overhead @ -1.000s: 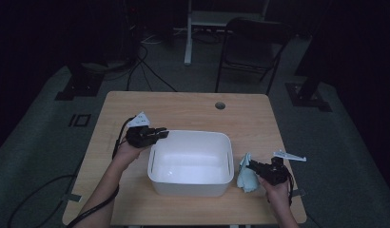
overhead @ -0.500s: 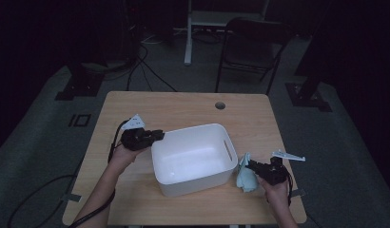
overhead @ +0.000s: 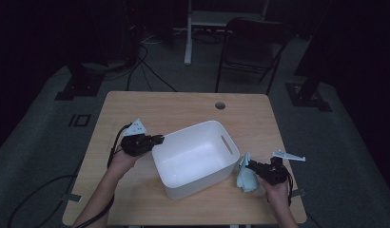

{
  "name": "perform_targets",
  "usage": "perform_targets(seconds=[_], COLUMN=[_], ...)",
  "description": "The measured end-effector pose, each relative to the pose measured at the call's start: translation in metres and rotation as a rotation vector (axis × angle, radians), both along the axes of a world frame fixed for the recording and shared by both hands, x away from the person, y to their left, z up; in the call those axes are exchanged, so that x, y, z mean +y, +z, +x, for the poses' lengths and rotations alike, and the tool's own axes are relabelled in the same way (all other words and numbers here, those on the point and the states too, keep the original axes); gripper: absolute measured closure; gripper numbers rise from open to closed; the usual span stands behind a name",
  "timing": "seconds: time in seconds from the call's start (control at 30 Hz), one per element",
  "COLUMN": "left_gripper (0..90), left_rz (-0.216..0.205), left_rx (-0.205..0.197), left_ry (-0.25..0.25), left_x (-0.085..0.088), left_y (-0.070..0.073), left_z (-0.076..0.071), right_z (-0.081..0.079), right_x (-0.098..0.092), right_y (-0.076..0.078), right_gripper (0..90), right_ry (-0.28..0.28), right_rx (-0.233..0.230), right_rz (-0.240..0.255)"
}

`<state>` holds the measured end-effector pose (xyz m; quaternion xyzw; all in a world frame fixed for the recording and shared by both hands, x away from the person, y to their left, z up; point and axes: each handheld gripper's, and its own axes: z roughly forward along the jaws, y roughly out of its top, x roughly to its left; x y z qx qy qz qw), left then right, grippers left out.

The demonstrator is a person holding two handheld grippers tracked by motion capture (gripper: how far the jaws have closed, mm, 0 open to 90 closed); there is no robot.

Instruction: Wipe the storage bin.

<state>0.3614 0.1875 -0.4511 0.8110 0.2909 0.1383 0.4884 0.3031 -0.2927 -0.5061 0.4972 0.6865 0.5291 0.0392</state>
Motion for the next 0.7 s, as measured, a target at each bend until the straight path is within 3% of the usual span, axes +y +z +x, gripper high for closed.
perform_targets(seconds=[0.2, 0.27, 0.4, 0.57, 0.6, 0.7], left_gripper=[78.2, 83.8, 85.7, 86.4, 86.5, 86.4], left_rz=[0.015, 0.013, 0.011, 0.032, 0.039, 0.025], left_rx=[0.006, 0.010, 0.005, -0.004, -0.003, 0.003], left_ry=[-0.016, -0.019, -0.007, 0.057, 0.099, 0.150], left_x=[-0.006, -0.009, -0.009, -0.009, -0.008, -0.006], left_y=[-0.003, -0.004, -0.004, -0.003, -0.002, -0.003], left_z=[0.007, 0.008, 0.007, -0.001, -0.007, -0.018], right_z=[-0.001, 0.000, 0.000, 0.001, 0.001, 0.000], right_x=[0.001, 0.001, 0.000, 0.000, 0.001, 0.001], right_y=[0.001, 0.000, -0.001, 0.000, 0.001, 0.002], right_gripper=[82.2, 82.2, 82.2, 82.2, 82.2, 82.2], right_ry=[0.003, 0.001, 0.002, 0.001, 0.004, 0.005], right_rx=[-0.003, 0.000, 0.003, 0.003, -0.003, -0.005], right_rz=[-0.001, 0.002, 0.001, 0.002, 0.003, 0.004])
